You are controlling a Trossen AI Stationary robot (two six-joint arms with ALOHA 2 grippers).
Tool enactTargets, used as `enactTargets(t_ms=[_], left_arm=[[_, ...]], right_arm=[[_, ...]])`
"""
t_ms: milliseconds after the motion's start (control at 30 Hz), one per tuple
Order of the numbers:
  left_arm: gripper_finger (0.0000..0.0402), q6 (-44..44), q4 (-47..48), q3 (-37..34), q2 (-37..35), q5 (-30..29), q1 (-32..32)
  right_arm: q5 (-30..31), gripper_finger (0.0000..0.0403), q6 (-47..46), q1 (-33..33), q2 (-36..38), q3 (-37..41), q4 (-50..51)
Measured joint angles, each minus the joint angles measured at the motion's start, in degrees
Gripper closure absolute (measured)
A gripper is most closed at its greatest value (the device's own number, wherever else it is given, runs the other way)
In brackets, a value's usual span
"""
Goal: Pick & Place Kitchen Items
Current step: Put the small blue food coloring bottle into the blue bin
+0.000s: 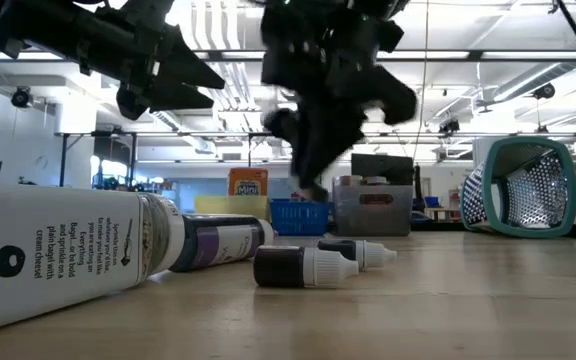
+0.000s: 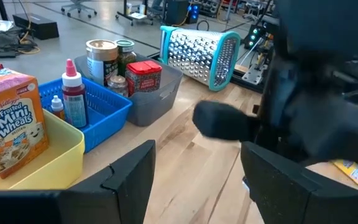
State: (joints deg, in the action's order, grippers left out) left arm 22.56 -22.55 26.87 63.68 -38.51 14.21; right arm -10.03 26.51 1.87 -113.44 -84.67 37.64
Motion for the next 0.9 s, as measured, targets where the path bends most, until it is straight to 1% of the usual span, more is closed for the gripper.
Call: enactTargets(t_ms=[100, 167, 233, 333, 400, 433, 533, 667, 833, 900], left_arm=[[0.0158, 0.3, -0.3, 0.0, -0.6, -1.8, 0.7], [0.0158, -0.3, -0.9, 0.0, -1.2, -4.4, 1.5], [0.0158, -1.4, -1.7, 0.0, -1.6, -6.1, 2.1], [0.0158, -4.5, -4.4, 0.0, -1.8, -6.6, 2.4], [0.0158, -6.0, -6.0, 0.0, -1.8, -6.6, 2.5], [0.0158, -6.5, -6.3, 0.0, -1.9, -6.6, 2.6], [0.0159, -7.3, -6.4, 0.0, -1.9, -6.6, 2.9], [0.0158, -7.7, -6.4, 0.0, -1.9, -6.6, 3.1], [0.0158, -7.7, -6.9, 0.0, -1.9, -6.6, 3.1], [0.0158, -7.7, -7.0, 0.0, -1.9, -6.6, 3.2]], right_arm=[[-4.1, 0.0348, -1.6, -1.4, 4.1, 5.2, -12.3], [-5.0, 0.0348, -3.0, -2.2, 6.7, 10.4, -24.1], [-5.0, 0.0348, -4.6, -2.9, 8.9, 16.4, -39.7], [-5.0, 0.0348, -8.4, -3.5, 9.3, 24.8, -68.5], [-4.8, 0.0348, -11.0, -3.9, 8.5, 28.6, -81.4], [-3.9, 0.0349, -12.6, -4.0, 8.1, 30.0, -85.5], [-0.6, 0.0349, -16.1, -4.2, 7.1, 34.0, -89.9], [5.8, 0.0349, -16.9, -3.0, 6.7, 39.3, -95.6], [7.4, 0.0349, -22.8, -2.3, 6.6, 45.2, -103.9], [9.0, 0.0349, -25.3, -1.9, 6.6, 47.2, -106.7]])
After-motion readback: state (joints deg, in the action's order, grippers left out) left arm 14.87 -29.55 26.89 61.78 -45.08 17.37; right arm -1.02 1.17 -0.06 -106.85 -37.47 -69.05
